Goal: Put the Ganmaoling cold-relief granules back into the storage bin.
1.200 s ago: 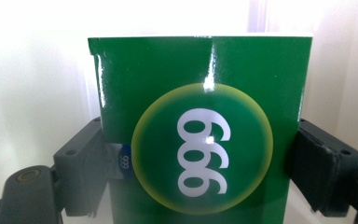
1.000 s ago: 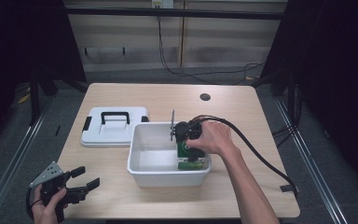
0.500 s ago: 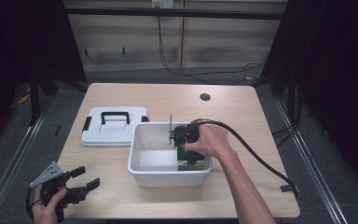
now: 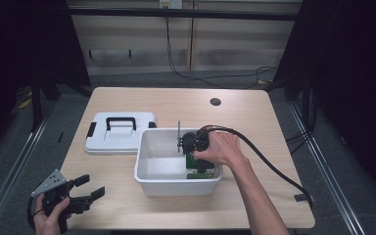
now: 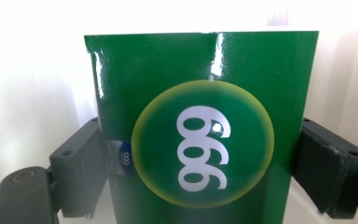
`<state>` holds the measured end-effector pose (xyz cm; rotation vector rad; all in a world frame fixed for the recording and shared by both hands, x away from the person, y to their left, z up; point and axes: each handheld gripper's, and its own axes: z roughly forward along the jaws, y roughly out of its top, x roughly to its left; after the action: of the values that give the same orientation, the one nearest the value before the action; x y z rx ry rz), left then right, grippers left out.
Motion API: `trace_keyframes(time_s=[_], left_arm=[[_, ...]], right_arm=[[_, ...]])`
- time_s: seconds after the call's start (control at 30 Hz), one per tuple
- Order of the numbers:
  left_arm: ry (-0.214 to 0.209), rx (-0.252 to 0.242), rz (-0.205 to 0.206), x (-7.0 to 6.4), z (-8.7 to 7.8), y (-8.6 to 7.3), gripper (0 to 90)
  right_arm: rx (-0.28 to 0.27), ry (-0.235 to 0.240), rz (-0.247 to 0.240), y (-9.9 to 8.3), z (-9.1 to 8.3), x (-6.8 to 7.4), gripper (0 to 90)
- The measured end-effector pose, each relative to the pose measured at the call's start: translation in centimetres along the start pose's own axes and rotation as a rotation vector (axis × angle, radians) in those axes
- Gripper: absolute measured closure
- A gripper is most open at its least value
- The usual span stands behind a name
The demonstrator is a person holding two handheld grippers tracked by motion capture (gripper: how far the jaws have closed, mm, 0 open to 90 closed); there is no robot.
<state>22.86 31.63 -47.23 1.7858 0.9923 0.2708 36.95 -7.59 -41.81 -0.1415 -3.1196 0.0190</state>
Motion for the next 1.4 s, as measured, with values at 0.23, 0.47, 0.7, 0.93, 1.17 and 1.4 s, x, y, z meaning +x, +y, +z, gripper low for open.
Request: trace_keyframes(time_s=[0.23, 0.47, 0.7, 0.93, 1.17, 1.4], left_arm=[[0.003, -0.003, -0.002, 0.0, 0.0, 0.0, 15.9], [0.004, -0.003, -0.002, 0.0, 0.0, 0.0, 15.9], [0.003, 0.0, -0.001, 0.0, 0.0, 0.0, 15.8], [0.003, -0.001, -0.001, 0.0, 0.0, 0.0, 15.8], [0.005, 0.002, -0.008, 0.1, 0.0, -0.1, 15.8], [0.005, 0.001, -0.005, 0.0, 0.0, 0.0, 15.9]], right_arm=[[-0.021, 0.0, -0.012, -0.4, -0.8, -0.1, 12.9], [-0.055, -0.007, -0.002, -1.0, -1.8, 0.1, 12.8], [-0.129, -0.017, 0.004, -1.4, -2.8, 0.0, 13.2], [-0.205, -0.008, 0.034, -1.9, -3.7, 0.1, 13.4], [-0.282, -0.03, 0.067, -2.8, -5.0, 0.2, 15.2], [-0.407, -0.057, 0.119, -3.9, -6.1, 0.2, 17.0]])
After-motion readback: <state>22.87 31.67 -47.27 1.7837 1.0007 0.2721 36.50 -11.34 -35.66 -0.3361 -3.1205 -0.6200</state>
